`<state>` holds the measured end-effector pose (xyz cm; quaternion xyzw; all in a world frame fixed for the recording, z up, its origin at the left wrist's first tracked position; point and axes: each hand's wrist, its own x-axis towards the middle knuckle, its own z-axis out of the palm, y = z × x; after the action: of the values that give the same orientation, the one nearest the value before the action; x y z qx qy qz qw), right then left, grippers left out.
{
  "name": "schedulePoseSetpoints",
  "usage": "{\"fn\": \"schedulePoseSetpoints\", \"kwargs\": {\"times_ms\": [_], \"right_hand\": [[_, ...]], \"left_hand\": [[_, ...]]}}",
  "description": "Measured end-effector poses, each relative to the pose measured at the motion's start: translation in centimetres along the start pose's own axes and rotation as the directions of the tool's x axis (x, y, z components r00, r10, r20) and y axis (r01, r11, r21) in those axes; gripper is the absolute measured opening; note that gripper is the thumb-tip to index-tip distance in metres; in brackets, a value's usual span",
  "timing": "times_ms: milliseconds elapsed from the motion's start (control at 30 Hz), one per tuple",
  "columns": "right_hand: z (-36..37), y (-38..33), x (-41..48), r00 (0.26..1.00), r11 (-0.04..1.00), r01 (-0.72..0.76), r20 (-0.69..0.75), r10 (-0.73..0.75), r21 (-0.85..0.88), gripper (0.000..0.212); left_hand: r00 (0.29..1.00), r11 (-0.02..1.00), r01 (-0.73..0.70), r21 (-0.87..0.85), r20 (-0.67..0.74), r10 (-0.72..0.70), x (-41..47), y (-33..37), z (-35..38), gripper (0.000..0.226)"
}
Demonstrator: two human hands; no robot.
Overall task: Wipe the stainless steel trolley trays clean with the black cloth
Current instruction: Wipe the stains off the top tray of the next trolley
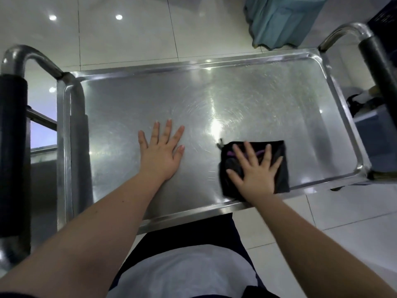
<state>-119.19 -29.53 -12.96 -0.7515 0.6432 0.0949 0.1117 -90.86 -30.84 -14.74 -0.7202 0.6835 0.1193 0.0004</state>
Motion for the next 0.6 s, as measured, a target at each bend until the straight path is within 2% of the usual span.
{"fn": "schedulePoseSetpoints", "kwargs": {"times_ms": [100,267,367,433,600], "right_hand": [[0.7,-5.2,0.2,0.989,0.99,0.141,-0.037,-0.141,-0.013,0.071],[-2.2,-5.3,11.3,0.998,0.996,-0.052,0.021,0.051,0.075,0.071],[-3.6,-5.6,14.4,0.993,0.994,-0.099,0.067,0.096,0.048,0.072],[-3.5,-6.0,13.2,0.996,0.998,-0.062,0.067,0.061,0.012,0.072],[-1.1,-7.4,4.5,0.986,0.986,0.167,-0.014,-0.167,0.002,0.07]], "left_hand": [[1.0,1.0,0.0,0.001,0.002,0.0,-0.6,0.0,-0.1,0.058],[1.0,1.0,0.004,-0.014,-0.002,-0.004,-0.4,0.1,-0.3,0.057],[1.0,1.0,-0.003,-0.003,-0.012,0.003,0.1,0.2,-0.2,0.057],[1.0,1.0,0.002,0.003,-0.001,-0.002,0.3,0.2,0.0,0.058],[1.0,1.0,0.005,0.004,-0.021,-0.005,0.4,0.2,0.2,0.057]]}}
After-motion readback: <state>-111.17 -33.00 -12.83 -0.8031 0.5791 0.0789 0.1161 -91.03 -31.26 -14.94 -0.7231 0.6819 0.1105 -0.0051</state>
